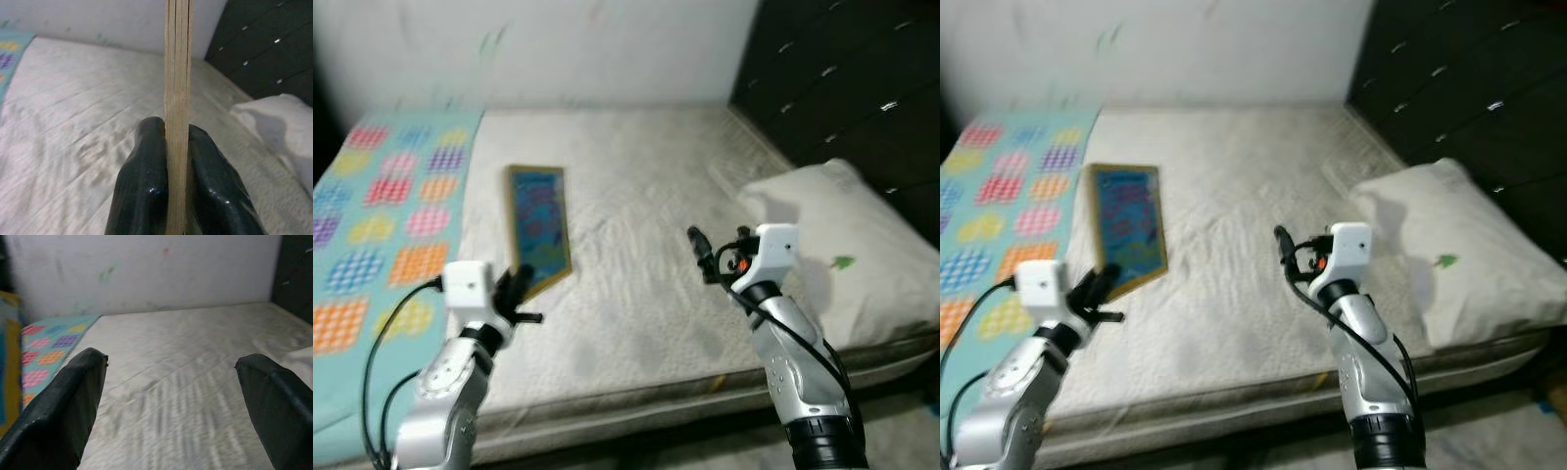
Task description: Clean up the room
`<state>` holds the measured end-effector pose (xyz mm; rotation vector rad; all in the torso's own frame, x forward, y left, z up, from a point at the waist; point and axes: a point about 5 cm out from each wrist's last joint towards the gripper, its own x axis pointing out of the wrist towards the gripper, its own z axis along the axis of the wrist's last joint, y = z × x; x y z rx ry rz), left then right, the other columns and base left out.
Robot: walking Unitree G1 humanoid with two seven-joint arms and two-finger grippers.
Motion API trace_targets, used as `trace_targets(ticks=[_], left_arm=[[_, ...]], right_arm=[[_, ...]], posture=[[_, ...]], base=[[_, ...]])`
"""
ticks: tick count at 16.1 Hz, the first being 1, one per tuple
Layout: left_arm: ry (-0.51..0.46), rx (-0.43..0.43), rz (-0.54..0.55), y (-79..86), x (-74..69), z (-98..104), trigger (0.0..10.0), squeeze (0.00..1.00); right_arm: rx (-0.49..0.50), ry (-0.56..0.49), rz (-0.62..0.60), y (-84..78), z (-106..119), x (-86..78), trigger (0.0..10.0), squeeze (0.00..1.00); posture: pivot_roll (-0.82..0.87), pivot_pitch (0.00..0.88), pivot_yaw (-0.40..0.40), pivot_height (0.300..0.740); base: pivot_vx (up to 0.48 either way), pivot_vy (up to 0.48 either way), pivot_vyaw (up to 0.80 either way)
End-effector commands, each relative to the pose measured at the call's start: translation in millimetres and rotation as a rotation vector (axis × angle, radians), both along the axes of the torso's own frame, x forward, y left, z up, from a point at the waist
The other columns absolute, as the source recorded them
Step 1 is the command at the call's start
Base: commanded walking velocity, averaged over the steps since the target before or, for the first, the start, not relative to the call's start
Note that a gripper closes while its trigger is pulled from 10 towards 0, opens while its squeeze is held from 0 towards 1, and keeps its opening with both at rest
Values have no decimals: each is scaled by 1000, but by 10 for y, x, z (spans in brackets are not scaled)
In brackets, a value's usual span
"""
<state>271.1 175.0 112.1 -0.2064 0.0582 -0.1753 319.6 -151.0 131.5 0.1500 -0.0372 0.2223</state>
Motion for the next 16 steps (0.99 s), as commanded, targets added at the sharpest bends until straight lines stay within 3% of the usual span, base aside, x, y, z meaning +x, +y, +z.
trace_targets(ticks=[1,3,8,12,16], left_arm=[[-63,-19,-60,-157,38,130,10000,0],[-65,-15,-60,-151,54,140,10000,0],[-63,9,-30,-143,86,161,10000,0],[-61,2,-20,-163,74,158,10000,0],[-51,-11,-21,-162,53,123,10000,0]], right_arm=[[-12,9,-37,-119,-20,1,10000,0],[-12,3,-38,-112,-10,12,10000,0],[-44,-33,-14,-78,44,41,10000,0],[-56,-38,-9,-91,43,39,10000,0],[-55,-24,-8,-91,-10,2,10000,0]], posture=[[-19,0,-18,740],[-17,0,-13,740],[-16,0,-1,740],[-19,0,-16,740],[-19,0,-20,740]], base=[[356,0,0],[356,0,0],[0,0,0],[0,0,783],[0,-287,0]])
